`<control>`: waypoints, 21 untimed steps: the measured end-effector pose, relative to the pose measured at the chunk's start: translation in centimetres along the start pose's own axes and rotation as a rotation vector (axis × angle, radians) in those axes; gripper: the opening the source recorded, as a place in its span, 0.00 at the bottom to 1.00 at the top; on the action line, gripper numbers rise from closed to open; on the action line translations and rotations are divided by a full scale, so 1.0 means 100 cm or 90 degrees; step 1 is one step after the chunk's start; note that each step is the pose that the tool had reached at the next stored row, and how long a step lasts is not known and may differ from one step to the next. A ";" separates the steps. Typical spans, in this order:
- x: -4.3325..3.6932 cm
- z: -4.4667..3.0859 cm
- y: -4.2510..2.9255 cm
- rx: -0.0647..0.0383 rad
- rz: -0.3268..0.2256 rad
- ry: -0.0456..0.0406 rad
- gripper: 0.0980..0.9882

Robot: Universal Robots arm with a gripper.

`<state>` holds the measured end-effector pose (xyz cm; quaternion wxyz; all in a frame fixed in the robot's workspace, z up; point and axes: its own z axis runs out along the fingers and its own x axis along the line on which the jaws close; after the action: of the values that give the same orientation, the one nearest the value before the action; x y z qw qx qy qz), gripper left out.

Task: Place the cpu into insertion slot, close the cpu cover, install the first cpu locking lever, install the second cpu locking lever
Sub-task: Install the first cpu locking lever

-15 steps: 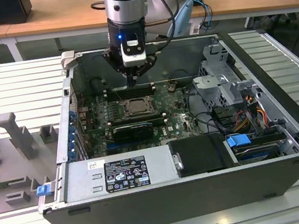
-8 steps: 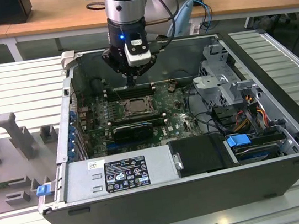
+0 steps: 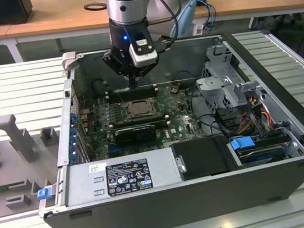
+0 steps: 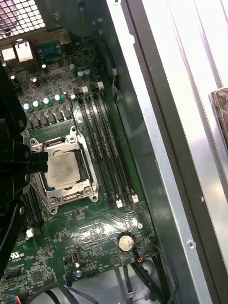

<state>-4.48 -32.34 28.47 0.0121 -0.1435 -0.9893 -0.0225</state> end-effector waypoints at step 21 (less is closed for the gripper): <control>0.0083 0.0022 -0.0027 0.002 -0.132 -0.0039 0.01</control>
<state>-5.36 -32.36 28.27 0.0069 -0.0406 -0.9989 -0.0216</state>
